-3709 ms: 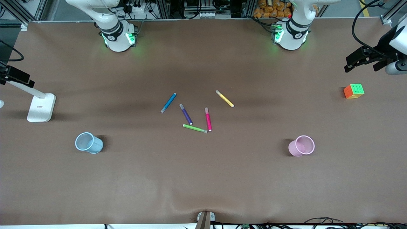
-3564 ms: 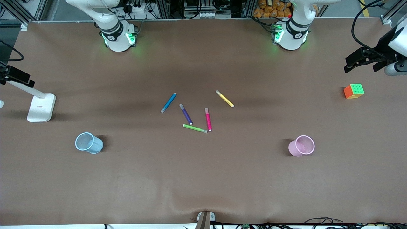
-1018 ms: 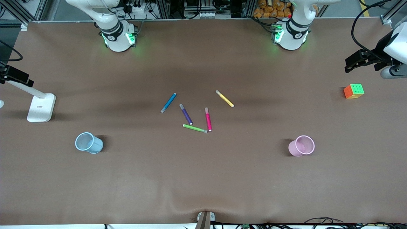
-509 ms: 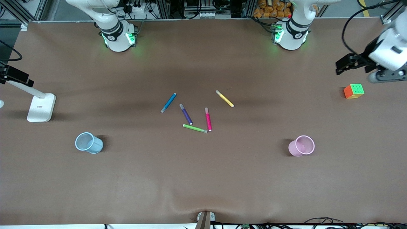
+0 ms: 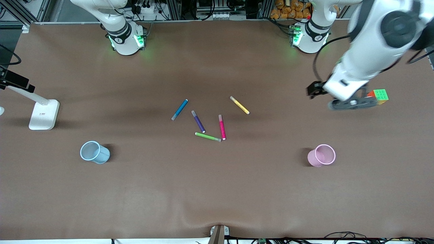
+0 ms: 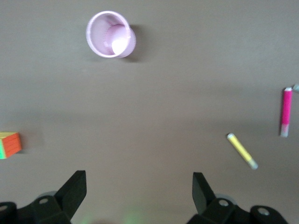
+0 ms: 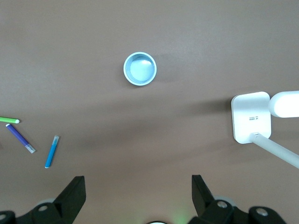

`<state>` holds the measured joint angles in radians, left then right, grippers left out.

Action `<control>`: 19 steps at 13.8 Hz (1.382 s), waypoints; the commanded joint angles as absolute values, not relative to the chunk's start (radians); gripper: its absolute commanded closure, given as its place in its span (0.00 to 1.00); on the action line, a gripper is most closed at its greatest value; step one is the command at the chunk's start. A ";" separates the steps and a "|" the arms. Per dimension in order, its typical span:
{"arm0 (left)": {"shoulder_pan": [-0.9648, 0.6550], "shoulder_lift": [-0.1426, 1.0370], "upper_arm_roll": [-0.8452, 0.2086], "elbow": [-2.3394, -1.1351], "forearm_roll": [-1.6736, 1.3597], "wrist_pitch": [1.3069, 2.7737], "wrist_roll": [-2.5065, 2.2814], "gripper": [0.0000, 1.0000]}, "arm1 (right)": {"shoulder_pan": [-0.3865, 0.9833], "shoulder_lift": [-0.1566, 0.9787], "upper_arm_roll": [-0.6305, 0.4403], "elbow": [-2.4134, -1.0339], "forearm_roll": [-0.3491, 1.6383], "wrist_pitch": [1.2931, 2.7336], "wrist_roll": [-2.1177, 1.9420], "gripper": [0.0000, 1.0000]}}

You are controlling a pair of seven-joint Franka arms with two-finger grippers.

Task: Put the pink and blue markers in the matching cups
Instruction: 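Move the left gripper over the pink marker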

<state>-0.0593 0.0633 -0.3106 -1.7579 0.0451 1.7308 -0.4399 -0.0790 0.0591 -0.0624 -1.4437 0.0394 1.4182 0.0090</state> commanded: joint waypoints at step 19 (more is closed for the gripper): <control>-0.584 0.736 -0.374 -1.591 0.652 2.212 -1.570 0.31 | -0.045 0.242 -0.044 -1.434 0.034 1.416 0.193 0.00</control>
